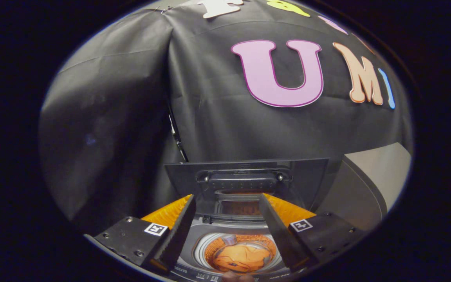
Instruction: Put the clothes into the washing machine and then close the washing machine lid.
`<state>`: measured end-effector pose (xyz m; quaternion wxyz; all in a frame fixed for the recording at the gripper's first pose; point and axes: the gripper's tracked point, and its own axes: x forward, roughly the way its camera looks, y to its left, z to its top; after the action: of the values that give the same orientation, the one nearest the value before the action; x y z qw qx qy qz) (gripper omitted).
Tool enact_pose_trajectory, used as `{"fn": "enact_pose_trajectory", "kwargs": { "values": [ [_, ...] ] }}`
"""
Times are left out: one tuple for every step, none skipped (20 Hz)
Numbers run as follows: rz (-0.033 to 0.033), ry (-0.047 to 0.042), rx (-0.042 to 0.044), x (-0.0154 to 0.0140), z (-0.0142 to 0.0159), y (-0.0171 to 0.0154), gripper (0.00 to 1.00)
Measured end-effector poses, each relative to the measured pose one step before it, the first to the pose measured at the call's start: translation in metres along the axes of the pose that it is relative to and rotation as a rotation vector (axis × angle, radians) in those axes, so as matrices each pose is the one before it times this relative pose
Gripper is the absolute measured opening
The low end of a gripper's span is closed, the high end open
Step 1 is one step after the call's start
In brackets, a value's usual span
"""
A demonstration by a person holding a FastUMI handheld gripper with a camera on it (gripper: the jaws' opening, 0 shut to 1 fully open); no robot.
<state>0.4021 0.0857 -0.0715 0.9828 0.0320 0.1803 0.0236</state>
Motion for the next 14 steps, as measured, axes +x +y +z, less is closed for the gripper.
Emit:
{"fn": "enact_pose_trajectory", "kwargs": {
  "values": [
    [-0.0036, -0.01101, -0.00102, 0.00026, 0.0037, -0.0005, 0.98],
    [-0.00342, -0.00132, -0.00184, 0.00012, 0.00179, -0.00053, 0.98],
    [-0.0017, -0.00507, -0.00174, -0.00002, 0.00289, 0.00055, 0.98],
    [-0.00235, -0.00718, -0.00274, 0.00179, 0.0027, 0.00053, 0.98],
    [-0.00336, -0.00142, -0.00713, 0.00111, 0.00218, 0.00022, 0.98],
    [-0.00492, -0.0031, -0.00785, 0.00111, 0.00134, -0.00035, 0.98],
    [-0.00324, -0.00345, -0.00549, 0.00151, 0.00178, 0.00023, 0.98],
    [0.00182, -0.00093, 0.00013, 0.00162, 0.00052, 0.00114, 0.98],
    [-0.00038, -0.00489, 0.00341, 0.00194, 0.00192, 0.00111, 0.98],
    [-0.00172, -0.0075, 0.0011, 0.00176, 0.00277, 0.00077, 0.98],
    [-0.00547, -0.00005, -0.00156, 0.00142, 0.0011, -0.00036, 0.98],
    [-0.00335, -0.00162, -0.0009, 0.00107, 0.0017, -0.00051, 0.98],
    [0.00084, -0.00393, -0.00005, 0.00115, 0.00152, 0.00063, 0.98],
    [-0.00318, -0.00599, -0.00082, 0.0002, 0.00278, -0.00032, 0.98]
  ]
}}
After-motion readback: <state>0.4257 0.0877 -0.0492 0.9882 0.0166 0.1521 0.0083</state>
